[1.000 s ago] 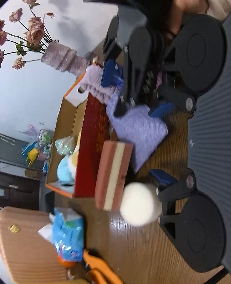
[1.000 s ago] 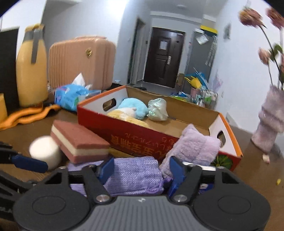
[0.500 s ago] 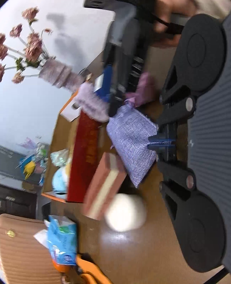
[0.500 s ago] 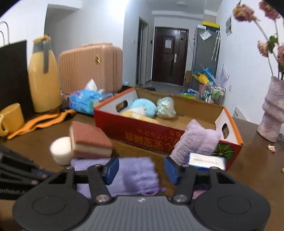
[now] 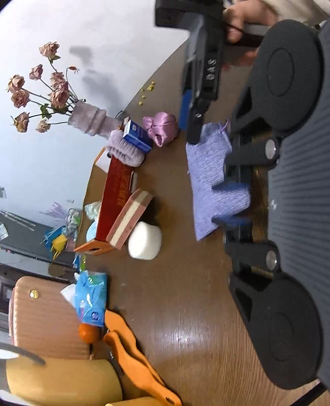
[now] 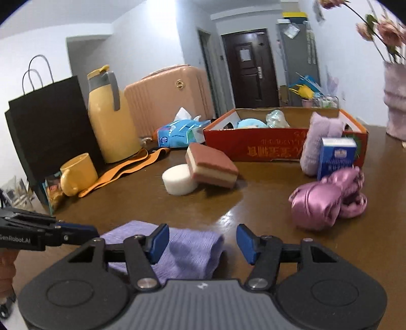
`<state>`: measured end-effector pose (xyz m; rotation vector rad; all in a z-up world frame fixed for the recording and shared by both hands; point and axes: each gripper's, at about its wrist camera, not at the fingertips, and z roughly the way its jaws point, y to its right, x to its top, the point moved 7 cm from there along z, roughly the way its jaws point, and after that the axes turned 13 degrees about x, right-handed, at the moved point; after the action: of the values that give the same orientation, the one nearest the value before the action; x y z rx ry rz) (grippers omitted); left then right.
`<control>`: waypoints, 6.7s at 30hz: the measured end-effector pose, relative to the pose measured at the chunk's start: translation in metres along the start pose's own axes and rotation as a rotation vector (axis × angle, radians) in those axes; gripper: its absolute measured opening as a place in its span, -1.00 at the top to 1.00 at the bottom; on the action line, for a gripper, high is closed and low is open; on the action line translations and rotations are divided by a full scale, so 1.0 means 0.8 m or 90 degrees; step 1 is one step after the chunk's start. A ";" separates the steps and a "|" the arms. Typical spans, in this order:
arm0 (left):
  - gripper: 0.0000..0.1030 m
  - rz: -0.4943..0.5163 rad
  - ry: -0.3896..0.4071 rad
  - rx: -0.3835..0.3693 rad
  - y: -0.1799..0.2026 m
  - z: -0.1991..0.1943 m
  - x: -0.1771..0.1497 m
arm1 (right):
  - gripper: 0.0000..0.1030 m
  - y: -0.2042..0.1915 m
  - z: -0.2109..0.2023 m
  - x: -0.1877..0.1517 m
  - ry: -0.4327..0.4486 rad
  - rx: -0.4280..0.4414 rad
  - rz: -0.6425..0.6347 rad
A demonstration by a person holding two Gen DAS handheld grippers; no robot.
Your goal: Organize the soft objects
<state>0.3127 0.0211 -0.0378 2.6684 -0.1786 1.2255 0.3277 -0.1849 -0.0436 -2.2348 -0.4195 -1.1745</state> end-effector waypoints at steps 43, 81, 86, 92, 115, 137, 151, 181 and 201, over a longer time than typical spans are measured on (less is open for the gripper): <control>0.45 -0.187 -0.066 -0.027 -0.038 0.037 0.002 | 0.67 0.023 0.040 -0.019 0.013 0.074 0.237; 0.84 0.023 0.047 -0.003 0.181 0.274 0.362 | 0.95 0.267 0.056 0.331 0.043 -0.147 -0.036; 0.84 0.047 -0.036 0.011 0.183 0.360 0.315 | 0.95 0.322 0.113 0.282 -0.032 -0.154 0.001; 0.71 0.092 -0.075 0.014 0.178 0.380 0.278 | 0.90 0.326 0.144 0.235 -0.117 -0.164 -0.014; -0.67 0.088 0.204 0.251 0.074 0.117 0.317 | -0.43 0.197 -0.065 0.280 0.055 -0.257 -0.111; -1.00 0.052 0.206 0.291 0.043 -0.057 0.070 | -0.94 0.008 -0.163 0.071 0.190 -0.188 -0.126; -1.00 0.008 0.153 0.292 0.011 -0.072 -0.006 | -0.93 -0.032 -0.146 -0.033 0.125 -0.184 -0.112; -0.44 0.112 0.064 0.135 -0.003 0.173 0.204 | -0.13 0.053 0.092 0.066 0.047 0.058 0.215; 0.51 -0.069 -0.032 -0.059 0.031 0.158 0.208 | 0.33 0.079 0.058 0.105 0.151 0.084 0.229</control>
<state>0.5091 -0.0368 0.0115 2.5939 -0.0945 1.0912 0.4379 -0.2050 -0.0171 -1.9269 0.0037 -1.1606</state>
